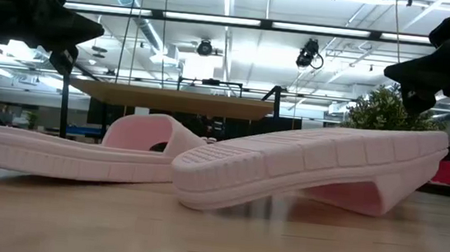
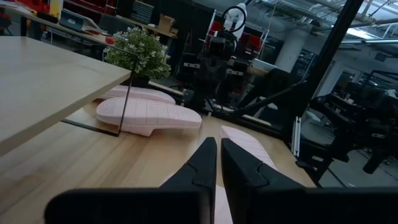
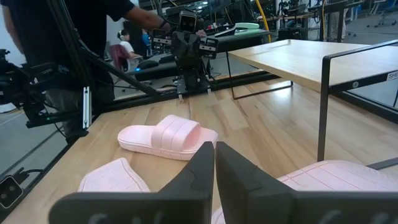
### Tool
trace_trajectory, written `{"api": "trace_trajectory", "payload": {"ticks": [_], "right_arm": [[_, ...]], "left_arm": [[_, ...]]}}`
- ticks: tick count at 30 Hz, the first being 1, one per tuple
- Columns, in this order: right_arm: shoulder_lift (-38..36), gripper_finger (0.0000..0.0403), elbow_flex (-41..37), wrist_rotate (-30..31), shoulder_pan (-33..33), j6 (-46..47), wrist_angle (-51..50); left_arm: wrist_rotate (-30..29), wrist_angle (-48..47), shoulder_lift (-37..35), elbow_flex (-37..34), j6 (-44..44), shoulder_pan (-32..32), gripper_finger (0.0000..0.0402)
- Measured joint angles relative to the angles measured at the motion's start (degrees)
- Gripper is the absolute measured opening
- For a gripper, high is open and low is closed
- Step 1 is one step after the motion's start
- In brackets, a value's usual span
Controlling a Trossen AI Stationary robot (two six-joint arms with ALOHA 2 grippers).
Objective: Pick and place slides into the shelf
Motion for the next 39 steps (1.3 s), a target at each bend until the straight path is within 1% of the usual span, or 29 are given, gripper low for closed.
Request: {"api": "trace_trajectory", "payload": {"ticks": [6,16,28,39], "right_arm": [[0.0,0.0023,0.0,0.0,0.0,0.0,0.0],[0.0,0.0023,0.0,0.0,0.0,0.0,0.0],[0.0,0.0023,0.0,0.0,0.0,0.0,0.0],[0.0,0.0023,0.0,0.0,0.0,0.0,0.0]], "left_arm": [[0.0,0.0,0.0,0.0,0.0,0.0,0.0037],[0.0,0.0,0.0,0.0,0.0,0.0,0.0023],[0.0,0.0,0.0,0.0,0.0,0.0,0.0039],[0.0,0.0,0.0,0.0,0.0,0.0,0.0023]]}}
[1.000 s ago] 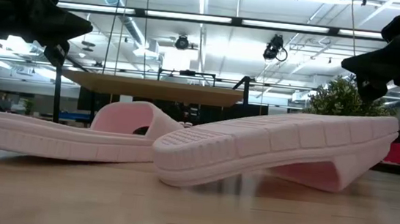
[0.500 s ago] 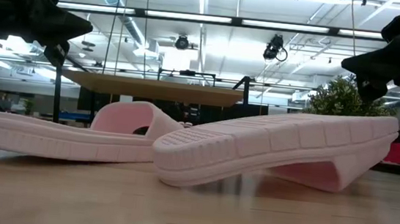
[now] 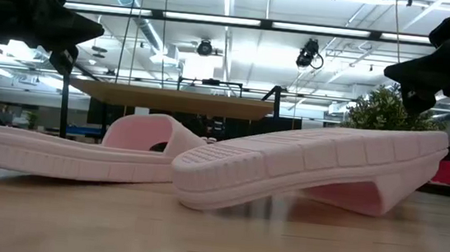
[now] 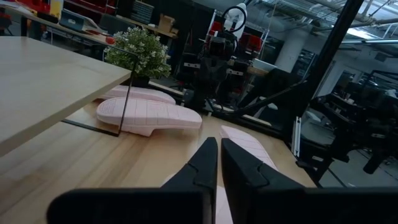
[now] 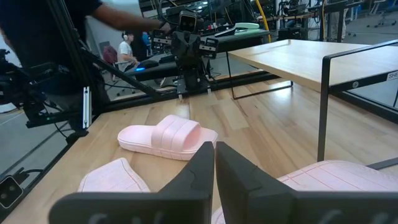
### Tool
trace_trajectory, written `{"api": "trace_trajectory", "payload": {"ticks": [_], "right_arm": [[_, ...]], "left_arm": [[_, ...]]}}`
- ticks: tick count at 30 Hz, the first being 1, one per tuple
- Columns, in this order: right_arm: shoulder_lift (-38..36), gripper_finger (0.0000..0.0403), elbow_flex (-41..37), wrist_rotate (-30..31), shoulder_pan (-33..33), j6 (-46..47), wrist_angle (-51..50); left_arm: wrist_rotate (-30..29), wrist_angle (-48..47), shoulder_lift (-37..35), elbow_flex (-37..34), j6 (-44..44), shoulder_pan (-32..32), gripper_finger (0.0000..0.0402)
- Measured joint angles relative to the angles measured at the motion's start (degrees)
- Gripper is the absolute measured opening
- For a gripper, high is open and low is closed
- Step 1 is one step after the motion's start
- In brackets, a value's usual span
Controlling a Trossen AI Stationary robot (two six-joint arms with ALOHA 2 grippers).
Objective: Pick and place slides into the shelf
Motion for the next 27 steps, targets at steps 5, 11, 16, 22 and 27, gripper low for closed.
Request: {"api": "trace_trajectory", "payload": {"ticks": [5,11,16,22,27], "right_arm": [[0.0,0.0023,0.0,0.0,0.0,0.0,0.0],[0.0,0.0023,0.0,0.0,0.0,0.0,0.0],[0.0,0.0023,0.0,0.0,0.0,0.0,0.0],[0.0,0.0023,0.0,0.0,0.0,0.0,0.0],[0.0,0.0023,0.0,0.0,0.0,0.0,0.0]], "left_arm": [[0.0,0.0,0.0,0.0,0.0,0.0,0.0028],[0.0,0.0,0.0,0.0,0.0,0.0,0.0037],[0.0,0.0,0.0,0.0,0.0,0.0,0.0037],[0.0,0.0,0.0,0.0,0.0,0.0,0.0028],[0.0,0.0,0.0,0.0,0.0,0.0,0.0026]]}}
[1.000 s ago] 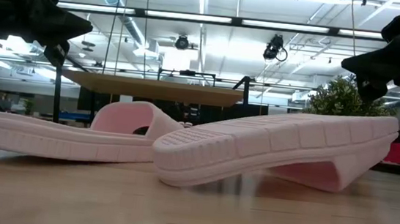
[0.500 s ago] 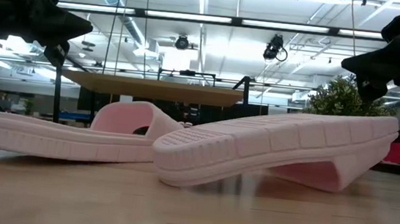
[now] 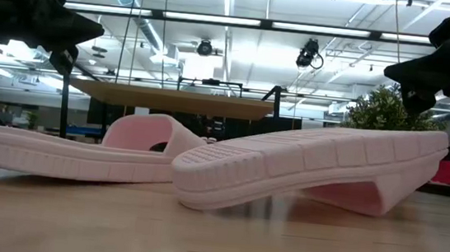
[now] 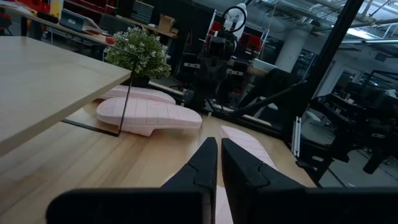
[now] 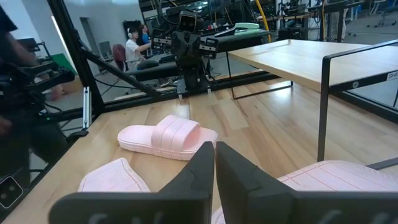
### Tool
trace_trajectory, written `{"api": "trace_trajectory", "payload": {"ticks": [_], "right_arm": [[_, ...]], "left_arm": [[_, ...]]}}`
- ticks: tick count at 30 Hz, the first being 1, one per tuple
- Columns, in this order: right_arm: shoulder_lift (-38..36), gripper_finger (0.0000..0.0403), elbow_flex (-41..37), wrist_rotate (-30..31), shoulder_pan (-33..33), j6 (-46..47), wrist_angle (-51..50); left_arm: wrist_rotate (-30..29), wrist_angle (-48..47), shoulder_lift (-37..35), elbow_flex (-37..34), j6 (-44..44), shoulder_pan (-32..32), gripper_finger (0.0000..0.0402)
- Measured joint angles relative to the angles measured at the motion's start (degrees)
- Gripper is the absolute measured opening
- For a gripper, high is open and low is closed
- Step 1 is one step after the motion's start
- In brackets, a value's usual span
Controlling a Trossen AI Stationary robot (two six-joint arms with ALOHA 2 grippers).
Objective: Pick and place slides into the shelf
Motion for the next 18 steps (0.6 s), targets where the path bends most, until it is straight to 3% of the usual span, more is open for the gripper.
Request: {"api": "trace_trajectory", "payload": {"ticks": [18], "right_arm": [[0.0,0.0023,0.0,0.0,0.0,0.0,0.0]], "left_arm": [[0.0,0.0,0.0,0.0,0.0,0.0,0.0028]]}}
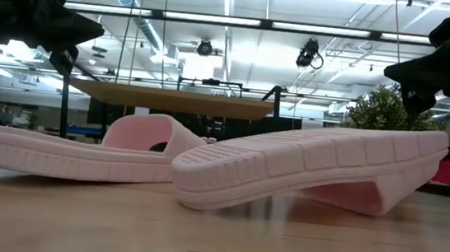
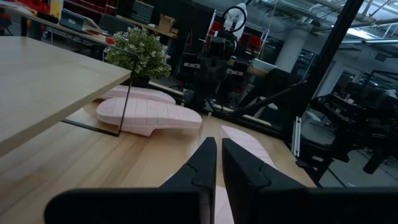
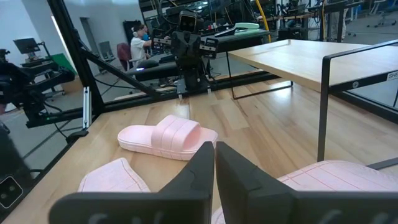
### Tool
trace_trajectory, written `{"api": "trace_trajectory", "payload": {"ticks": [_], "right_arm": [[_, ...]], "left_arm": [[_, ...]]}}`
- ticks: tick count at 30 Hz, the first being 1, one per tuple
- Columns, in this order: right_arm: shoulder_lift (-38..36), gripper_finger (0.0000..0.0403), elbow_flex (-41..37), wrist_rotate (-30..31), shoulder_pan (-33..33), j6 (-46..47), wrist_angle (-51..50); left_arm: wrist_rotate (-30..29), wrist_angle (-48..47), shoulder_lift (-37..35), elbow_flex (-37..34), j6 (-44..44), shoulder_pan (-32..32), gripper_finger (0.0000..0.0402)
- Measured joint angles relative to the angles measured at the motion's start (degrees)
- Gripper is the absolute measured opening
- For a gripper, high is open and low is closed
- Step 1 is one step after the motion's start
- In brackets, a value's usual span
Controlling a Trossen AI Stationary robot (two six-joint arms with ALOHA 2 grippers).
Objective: Pick and place slides into the shelf
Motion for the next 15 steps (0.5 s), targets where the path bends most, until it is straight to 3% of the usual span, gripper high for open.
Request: {"api": "trace_trajectory", "payload": {"ticks": [15], "right_arm": [[0.0,0.0023,0.0,0.0,0.0,0.0,0.0]], "left_arm": [[0.0,0.0,0.0,0.0,0.0,0.0,0.0036]]}}
